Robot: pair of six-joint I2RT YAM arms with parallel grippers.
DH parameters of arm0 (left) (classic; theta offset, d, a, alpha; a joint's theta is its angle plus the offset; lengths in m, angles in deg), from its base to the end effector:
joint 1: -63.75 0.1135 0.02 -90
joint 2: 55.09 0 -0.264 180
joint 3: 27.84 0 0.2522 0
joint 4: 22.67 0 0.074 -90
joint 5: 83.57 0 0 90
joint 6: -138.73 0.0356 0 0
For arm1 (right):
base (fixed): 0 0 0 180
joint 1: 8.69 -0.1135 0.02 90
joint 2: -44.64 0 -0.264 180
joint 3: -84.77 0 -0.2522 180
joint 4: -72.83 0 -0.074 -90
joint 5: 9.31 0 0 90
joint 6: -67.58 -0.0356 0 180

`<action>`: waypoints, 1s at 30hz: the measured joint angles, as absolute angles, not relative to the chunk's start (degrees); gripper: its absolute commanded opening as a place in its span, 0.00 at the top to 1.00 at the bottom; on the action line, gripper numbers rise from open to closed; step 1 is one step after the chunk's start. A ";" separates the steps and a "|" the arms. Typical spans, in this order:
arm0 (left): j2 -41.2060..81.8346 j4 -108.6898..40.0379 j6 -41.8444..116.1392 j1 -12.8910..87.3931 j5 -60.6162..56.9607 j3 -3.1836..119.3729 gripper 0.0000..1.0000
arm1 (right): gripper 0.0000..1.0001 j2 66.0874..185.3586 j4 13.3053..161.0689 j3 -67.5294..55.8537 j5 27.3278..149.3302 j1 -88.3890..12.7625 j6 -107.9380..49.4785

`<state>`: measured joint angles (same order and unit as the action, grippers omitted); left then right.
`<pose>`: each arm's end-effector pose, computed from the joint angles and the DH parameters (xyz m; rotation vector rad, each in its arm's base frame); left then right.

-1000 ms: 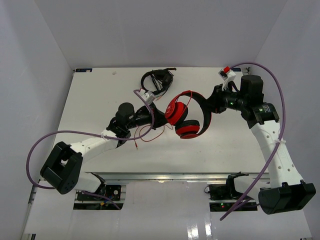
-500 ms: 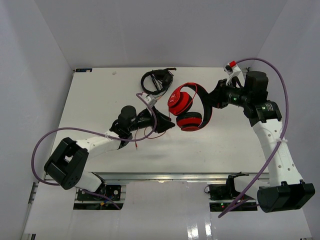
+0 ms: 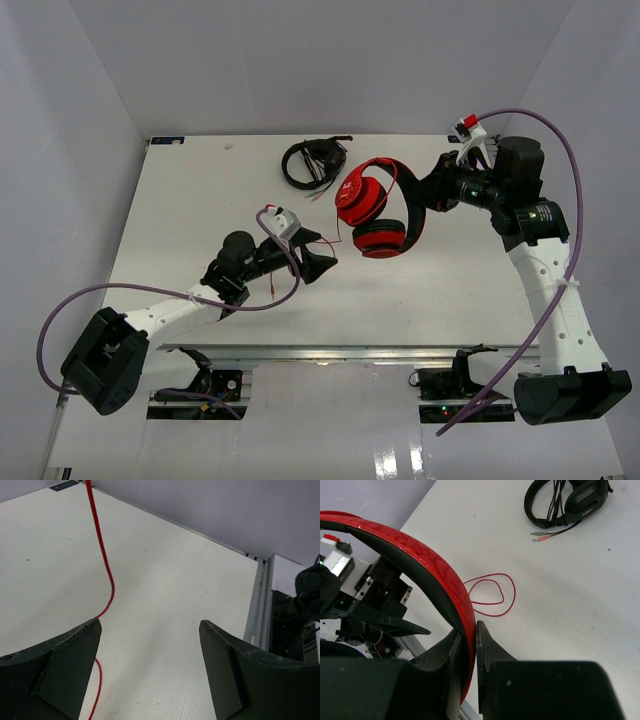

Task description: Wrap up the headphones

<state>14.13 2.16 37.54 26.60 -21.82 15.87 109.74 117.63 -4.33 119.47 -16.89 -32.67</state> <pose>0.1965 -0.1700 0.2505 0.7621 1.4993 -1.0351 0.2266 0.0552 0.4296 -0.4334 1.8674 0.8586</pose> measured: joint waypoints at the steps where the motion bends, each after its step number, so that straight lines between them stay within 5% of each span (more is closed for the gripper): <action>1: 14.23 2.10 38.71 26.59 -21.16 15.32 0.07 | 0.92 109.74 117.55 -4.17 119.70 -16.89 -32.72; 21: 38.50 6.96 60.55 26.52 -12.09 16.10 0.02 | 0.92 110.07 115.04 -1.95 122.74 -16.27 -36.08; 30: 40.32 10.83 68.82 26.52 -7.44 17.91 0.04 | 0.92 110.07 114.65 -1.95 124.76 -16.19 -37.11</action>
<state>40.32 10.83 68.82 26.52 -7.44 17.91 110.07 114.65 -1.95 124.76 -16.19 -37.11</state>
